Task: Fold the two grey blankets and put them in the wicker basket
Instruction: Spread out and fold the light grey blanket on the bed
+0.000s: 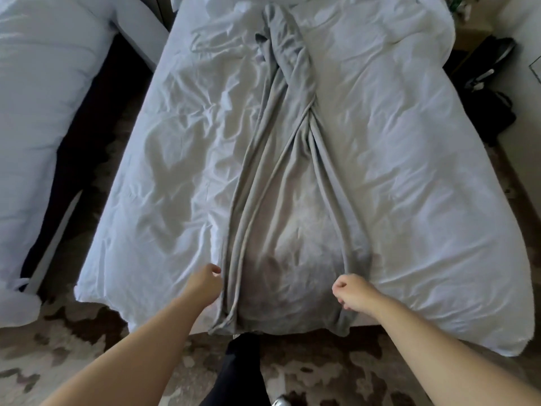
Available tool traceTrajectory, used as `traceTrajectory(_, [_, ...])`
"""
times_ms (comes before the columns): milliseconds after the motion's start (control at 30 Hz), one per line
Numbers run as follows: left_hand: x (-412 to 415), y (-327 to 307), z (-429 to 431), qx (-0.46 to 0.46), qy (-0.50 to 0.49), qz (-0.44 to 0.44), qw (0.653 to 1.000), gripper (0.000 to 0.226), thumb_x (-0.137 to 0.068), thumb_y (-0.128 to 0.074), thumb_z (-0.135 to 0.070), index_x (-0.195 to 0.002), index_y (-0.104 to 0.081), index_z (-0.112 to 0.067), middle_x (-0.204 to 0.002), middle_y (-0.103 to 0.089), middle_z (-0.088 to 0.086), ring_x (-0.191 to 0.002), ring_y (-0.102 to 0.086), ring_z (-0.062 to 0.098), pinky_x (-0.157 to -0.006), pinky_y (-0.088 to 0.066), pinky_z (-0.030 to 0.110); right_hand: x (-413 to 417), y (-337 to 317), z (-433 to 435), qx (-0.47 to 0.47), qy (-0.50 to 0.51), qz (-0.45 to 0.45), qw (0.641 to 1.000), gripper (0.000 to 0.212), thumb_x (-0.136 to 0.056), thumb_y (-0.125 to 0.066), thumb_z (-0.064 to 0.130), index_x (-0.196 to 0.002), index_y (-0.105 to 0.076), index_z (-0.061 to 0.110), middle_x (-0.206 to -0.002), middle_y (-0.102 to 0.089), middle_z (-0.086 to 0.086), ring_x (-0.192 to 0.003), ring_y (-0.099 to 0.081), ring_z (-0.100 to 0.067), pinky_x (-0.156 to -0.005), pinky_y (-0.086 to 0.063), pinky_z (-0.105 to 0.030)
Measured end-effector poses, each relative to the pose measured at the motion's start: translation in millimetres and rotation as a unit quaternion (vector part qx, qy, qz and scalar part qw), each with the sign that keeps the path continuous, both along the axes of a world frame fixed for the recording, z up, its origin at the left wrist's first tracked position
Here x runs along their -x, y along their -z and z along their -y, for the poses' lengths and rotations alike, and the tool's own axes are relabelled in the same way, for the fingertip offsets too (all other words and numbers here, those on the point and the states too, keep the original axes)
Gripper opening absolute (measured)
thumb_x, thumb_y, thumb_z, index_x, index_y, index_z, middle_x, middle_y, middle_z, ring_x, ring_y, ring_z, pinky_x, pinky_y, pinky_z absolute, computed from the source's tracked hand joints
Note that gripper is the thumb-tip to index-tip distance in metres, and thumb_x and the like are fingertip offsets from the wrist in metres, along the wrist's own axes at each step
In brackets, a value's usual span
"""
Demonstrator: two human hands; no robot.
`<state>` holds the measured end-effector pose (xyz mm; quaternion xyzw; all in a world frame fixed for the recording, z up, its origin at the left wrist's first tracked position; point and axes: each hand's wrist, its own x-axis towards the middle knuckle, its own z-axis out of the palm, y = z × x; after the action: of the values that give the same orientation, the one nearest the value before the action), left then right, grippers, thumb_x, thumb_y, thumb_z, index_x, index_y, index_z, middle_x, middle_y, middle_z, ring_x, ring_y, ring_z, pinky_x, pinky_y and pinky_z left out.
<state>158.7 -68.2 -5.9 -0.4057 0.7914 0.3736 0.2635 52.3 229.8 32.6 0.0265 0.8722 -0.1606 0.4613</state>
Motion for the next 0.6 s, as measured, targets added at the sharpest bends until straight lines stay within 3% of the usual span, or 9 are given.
traceTrajectory(133, [66,24,16,0.009,-0.071,-0.045,0.996,0.029,-0.093,-0.047,-0.017,-0.120,-0.055,-0.013,-0.090,-0.060,0.000,-0.080,-0.055,0.023,-0.068,-0.039,0.026,65,26,71,0.053,0.059,0.004,0.997,0.021,-0.094,-0.046,0.019,-0.080,-0.061,0.014,-0.075,-0.063,-0.002,-0.063,-0.057,-0.016,-0.057,-0.044,-0.023])
traceTrajectory(233, [102,41,29,0.033,-0.106,-0.076,0.991,0.036,-0.092,-0.051,-0.027,-0.125,-0.053,-0.012,-0.108,-0.063,0.003,-0.098,-0.059,0.025,-0.075,-0.037,0.025,106,51,126,0.119,0.147,0.005,0.982,0.023,-0.095,-0.048,0.013,-0.073,-0.056,0.017,-0.068,-0.059,-0.003,-0.050,-0.052,-0.013,-0.044,-0.038,-0.017])
traceTrajectory(300, [119,50,36,0.018,-0.093,-0.056,0.994,0.034,-0.090,-0.055,-0.030,-0.121,-0.055,-0.015,-0.102,-0.063,-0.002,-0.098,-0.060,0.023,-0.076,-0.038,0.025,128,65,163,0.147,0.207,0.009,0.967,0.021,-0.095,-0.049,0.012,-0.075,-0.055,0.017,-0.066,-0.057,-0.004,-0.047,-0.051,-0.013,-0.040,-0.036,-0.017])
traceTrajectory(367, [129,60,43,0.009,-0.062,-0.029,0.998,0.009,-0.088,-0.056,-0.025,-0.090,-0.061,-0.018,-0.082,-0.061,-0.006,-0.086,-0.058,0.023,-0.067,-0.037,0.024,141,78,194,0.159,0.239,0.015,0.958,0.012,-0.094,-0.051,0.018,-0.084,-0.057,0.015,-0.070,-0.058,-0.004,-0.054,-0.054,-0.016,-0.047,-0.039,-0.021])
traceTrajectory(433, [132,65,50,0.020,-0.042,-0.021,0.999,0.024,-0.085,-0.054,-0.017,-0.062,-0.047,-0.018,-0.061,-0.050,-0.006,-0.069,-0.050,0.022,-0.051,-0.030,0.025,147,89,215,0.144,0.231,0.019,0.962,0.015,-0.092,-0.055,0.026,-0.095,-0.059,0.013,-0.081,-0.062,-0.007,-0.069,-0.059,-0.022,-0.060,-0.048,-0.028])
traceTrajectory(500, [130,67,60,0.020,-0.051,-0.022,0.998,0.028,-0.084,-0.053,-0.013,-0.058,-0.041,-0.016,-0.055,-0.045,-0.004,-0.061,-0.045,0.021,-0.044,-0.027,0.022,148,93,226,0.115,0.217,0.014,0.969,0.009,-0.089,-0.057,0.022,-0.086,-0.059,0.014,-0.084,-0.066,-0.009,-0.072,-0.061,-0.023,-0.066,-0.051,-0.031])
traceTrajectory(600, [123,67,72,0.001,-0.119,-0.056,0.991,0.015,-0.089,-0.053,-0.016,-0.076,-0.050,-0.022,-0.063,-0.051,-0.011,-0.058,-0.049,0.011,-0.042,-0.031,0.012,149,86,248,0.132,0.266,-0.022,0.955,0.022,-0.081,-0.052,0.010,-0.060,-0.055,0.015,-0.056,-0.060,-0.003,-0.050,-0.052,-0.018,-0.049,-0.042,-0.025])
